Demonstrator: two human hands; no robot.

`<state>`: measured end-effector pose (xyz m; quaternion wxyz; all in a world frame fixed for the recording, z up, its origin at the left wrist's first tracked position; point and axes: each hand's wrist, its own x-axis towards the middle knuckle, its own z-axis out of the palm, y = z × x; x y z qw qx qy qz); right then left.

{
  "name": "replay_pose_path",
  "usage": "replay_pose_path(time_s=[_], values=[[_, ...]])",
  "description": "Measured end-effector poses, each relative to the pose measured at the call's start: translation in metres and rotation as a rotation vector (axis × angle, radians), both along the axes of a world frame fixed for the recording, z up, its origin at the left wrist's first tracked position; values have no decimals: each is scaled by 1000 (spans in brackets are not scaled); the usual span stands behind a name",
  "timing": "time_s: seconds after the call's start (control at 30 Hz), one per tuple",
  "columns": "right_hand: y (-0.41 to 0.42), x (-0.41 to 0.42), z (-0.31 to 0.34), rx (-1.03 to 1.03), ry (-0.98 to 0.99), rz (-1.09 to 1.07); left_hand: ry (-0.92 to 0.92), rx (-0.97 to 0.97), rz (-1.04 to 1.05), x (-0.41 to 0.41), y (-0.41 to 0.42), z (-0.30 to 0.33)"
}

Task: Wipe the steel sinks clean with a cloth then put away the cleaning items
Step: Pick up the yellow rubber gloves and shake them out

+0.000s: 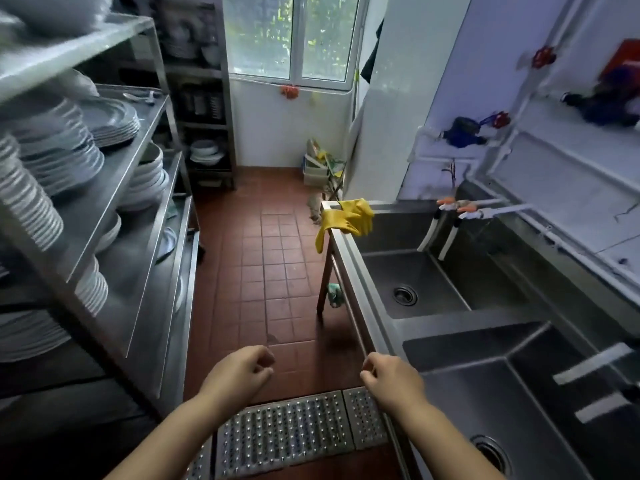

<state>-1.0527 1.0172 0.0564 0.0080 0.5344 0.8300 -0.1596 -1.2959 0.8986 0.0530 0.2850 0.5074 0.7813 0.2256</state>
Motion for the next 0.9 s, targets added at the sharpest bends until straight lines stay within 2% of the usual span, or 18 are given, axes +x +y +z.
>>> replay_pose_path(time_s=[0.33, 0.7, 0.9], values=[[145, -72, -21, -62, -4, -124, 86, -30, -215, -69, 182, -8], [362, -137, -33, -83, -1, -159, 118, 10, -192, -144, 399, -4], [451, -157, -40, -117, -10, -252, 98, -18, -305, -170, 513, -19]])
